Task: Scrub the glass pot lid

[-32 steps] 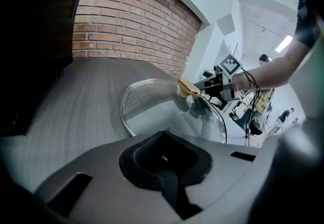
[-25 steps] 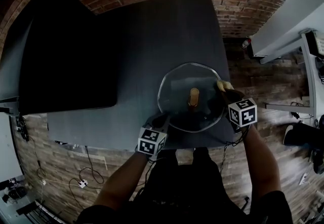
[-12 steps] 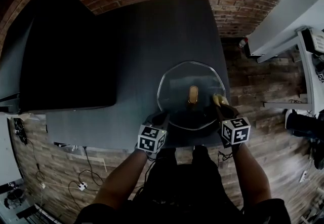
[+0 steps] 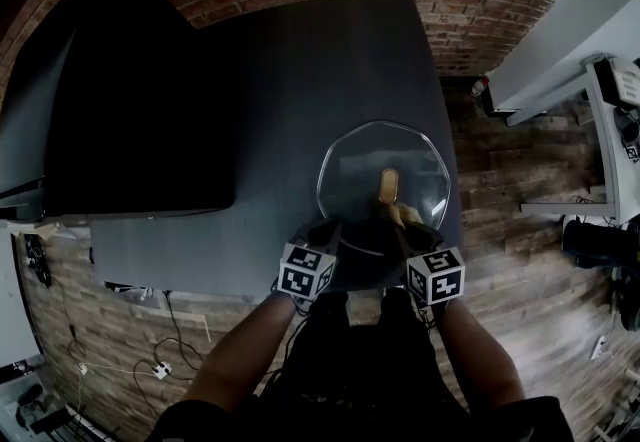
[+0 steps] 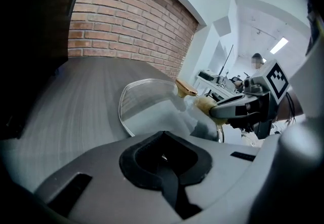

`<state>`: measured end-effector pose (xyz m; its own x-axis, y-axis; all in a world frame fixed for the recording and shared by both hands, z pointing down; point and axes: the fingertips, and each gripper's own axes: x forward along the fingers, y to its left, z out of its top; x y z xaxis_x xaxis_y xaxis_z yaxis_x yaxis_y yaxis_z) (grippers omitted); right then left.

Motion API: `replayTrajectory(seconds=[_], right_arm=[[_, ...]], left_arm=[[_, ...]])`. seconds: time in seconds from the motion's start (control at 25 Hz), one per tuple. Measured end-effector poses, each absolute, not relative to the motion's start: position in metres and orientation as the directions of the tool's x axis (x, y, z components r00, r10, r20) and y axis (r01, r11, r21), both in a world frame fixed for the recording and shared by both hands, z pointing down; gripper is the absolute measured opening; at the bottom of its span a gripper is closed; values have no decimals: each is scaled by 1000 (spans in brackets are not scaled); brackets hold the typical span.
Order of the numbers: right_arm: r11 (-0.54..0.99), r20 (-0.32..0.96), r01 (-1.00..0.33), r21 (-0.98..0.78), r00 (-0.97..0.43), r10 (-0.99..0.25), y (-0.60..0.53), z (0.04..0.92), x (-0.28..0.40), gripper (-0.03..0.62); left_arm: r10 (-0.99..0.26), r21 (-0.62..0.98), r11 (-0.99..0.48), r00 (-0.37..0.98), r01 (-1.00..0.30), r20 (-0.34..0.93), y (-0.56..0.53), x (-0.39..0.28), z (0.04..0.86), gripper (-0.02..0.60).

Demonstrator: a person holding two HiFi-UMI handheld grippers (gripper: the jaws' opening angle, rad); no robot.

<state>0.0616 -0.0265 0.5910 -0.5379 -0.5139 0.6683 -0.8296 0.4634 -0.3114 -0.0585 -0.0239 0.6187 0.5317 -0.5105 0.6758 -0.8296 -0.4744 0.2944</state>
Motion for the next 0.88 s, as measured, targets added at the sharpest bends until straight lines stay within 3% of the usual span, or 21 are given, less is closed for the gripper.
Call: replayTrajectory(seconds=[0.52,0.88], right_arm=[[566,687,-759,-321,-598,-412,-15,597,-40,41],[541,675,-763,-353,-608,-418,-14,597,-47,41]], left_arm=[[-509,318,-491,563,-811,651,-26,-58,620,31],[-493,326,-504,576,-800,652,-24,-58,618,31]])
